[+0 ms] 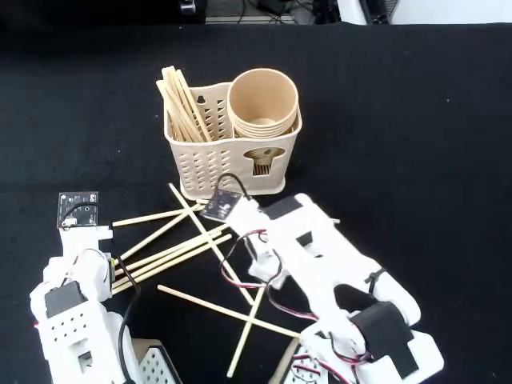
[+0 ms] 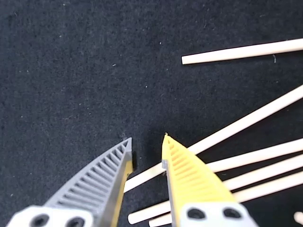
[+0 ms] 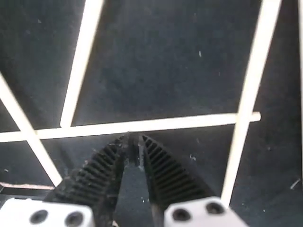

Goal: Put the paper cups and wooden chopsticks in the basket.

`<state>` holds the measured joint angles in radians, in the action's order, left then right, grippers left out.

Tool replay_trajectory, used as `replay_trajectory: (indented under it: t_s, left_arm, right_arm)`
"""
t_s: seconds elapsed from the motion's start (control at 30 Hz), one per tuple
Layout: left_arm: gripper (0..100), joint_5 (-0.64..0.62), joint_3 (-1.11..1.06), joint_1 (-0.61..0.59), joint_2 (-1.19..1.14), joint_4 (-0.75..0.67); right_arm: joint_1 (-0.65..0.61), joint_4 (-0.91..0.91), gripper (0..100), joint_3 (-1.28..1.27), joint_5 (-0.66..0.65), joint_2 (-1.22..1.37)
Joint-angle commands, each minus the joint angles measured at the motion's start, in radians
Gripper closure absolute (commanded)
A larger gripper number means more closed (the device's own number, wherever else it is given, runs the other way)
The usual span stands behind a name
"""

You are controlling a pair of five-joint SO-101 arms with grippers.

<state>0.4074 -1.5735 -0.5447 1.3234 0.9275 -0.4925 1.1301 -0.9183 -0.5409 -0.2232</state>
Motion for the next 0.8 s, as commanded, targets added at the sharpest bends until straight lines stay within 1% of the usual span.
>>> replay_trajectory:
  t_s: [0.0, 0.13, 0.23, 0.27, 0.37, 0.43, 0.63, 0.77]
  left_arm:
    - [88, -0.011, 0.002, 0.010, 0.009, -0.021]
    - [88, -0.011, 0.002, 0.010, 0.009, -0.021]
    - [88, -0.011, 0.002, 0.010, 0.009, -0.021]
    - [88, -0.011, 0.002, 0.010, 0.009, -0.021]
    - [88, -0.011, 0.002, 0.010, 0.009, -0.021]
    - [88, -0.011, 0.002, 0.012, 0.009, -0.021]
    - [88, -0.011, 0.002, 0.012, 0.009, -0.021]
    - [88, -0.011, 0.002, 0.012, 0.009, -0.021]
  right_arm:
    - [-0.038, -0.014, 98.5, 0.050, 0.017, -0.002]
    - [-0.051, -0.009, 98.3, 0.048, 0.018, -0.002]
    - [-0.048, -0.009, 98.2, 0.048, 0.061, -0.013]
    - [-0.048, -0.009, 96.9, 0.045, 0.072, -0.028]
    - [-0.048, -0.009, 87.8, 0.033, 0.121, -0.093]
    - [-0.052, -0.009, 85.0, 0.030, 0.126, -0.133]
    - [-0.048, -0.011, 85.8, 0.025, 0.146, -0.145]
    - [-0.046, -0.009, 85.7, 0.024, 0.239, -0.077]
